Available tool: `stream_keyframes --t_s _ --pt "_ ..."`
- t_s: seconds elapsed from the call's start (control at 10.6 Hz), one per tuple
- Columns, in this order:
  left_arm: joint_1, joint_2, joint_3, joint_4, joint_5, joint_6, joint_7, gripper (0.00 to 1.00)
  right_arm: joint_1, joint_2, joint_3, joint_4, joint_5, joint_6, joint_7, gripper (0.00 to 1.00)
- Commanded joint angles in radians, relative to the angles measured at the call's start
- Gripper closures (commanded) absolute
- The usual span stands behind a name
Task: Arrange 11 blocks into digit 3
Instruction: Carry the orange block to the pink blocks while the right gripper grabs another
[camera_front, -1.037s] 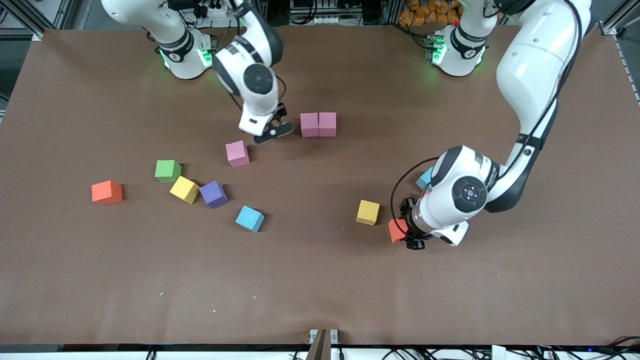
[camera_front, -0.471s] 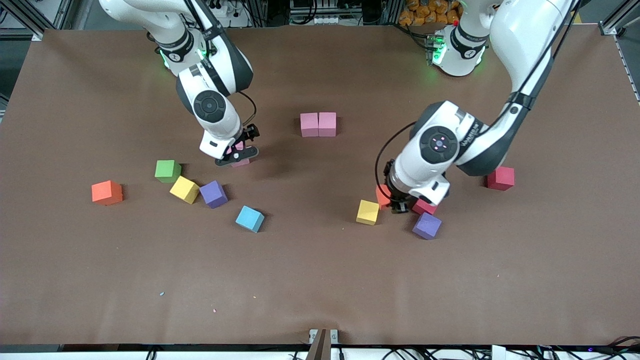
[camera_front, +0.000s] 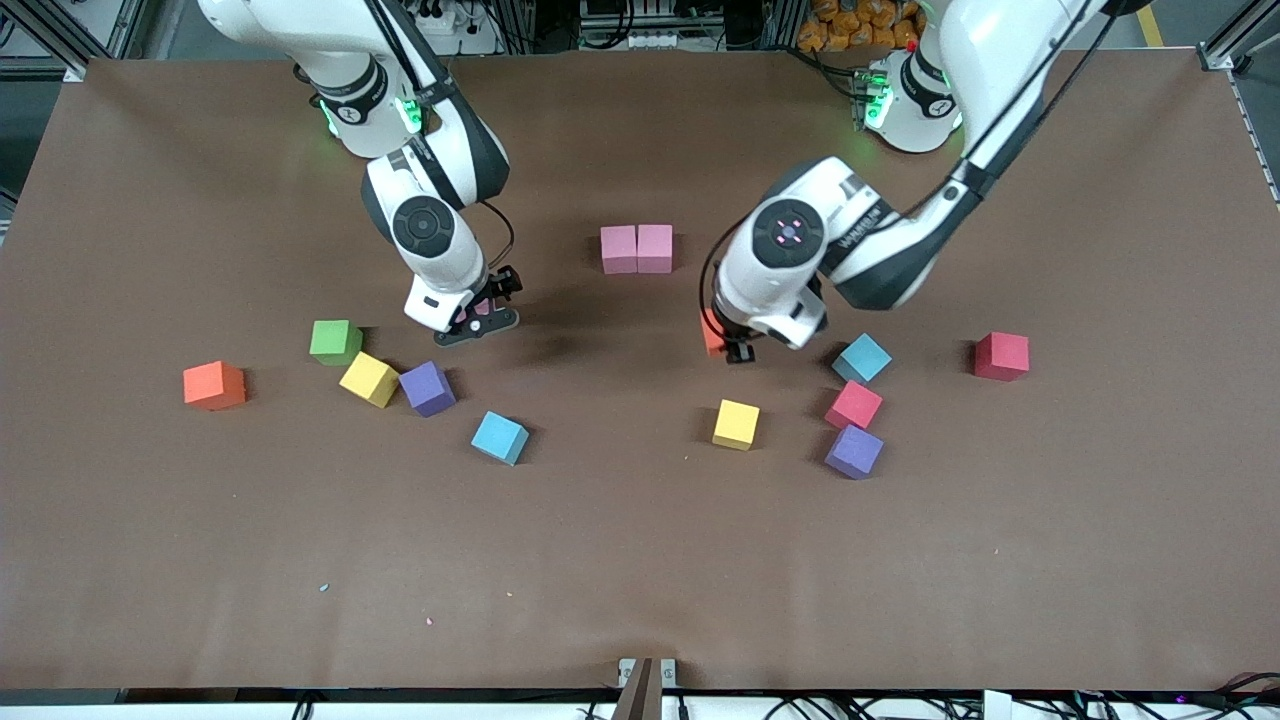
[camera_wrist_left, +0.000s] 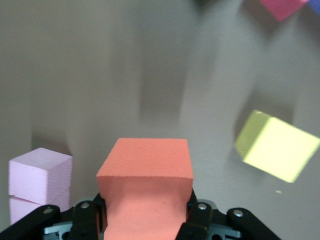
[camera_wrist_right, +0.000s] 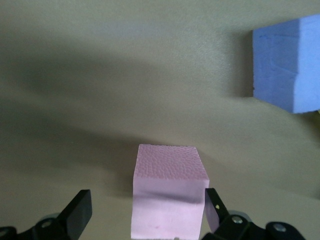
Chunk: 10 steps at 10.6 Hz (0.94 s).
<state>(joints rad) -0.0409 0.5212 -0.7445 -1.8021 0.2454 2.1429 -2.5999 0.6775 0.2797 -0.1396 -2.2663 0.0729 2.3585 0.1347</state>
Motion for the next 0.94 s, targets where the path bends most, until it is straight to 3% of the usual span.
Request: stream_keyframes --t_s 0.0,0.75,0.85 --pt "0.009 -0.111 -0.036 -0.208 0.011 0.147 -0.081 1.0 -0.056 0.027 0.012 -0.001 0.007 0.028 -0.069 0.0" --pt "0.01 -0.135 -0.104 -0.492 0.069 0.399 -0.081 1.0 -0.058 0.061 0.014 -0.002 0.013 0.03 -0.076 0.0" --pt "0.01 -0.132 -0.104 -0.503 0.071 0.417 -0.081 1.0 -0.056 0.062 0.014 -0.002 0.025 0.03 -0.076 0.32"
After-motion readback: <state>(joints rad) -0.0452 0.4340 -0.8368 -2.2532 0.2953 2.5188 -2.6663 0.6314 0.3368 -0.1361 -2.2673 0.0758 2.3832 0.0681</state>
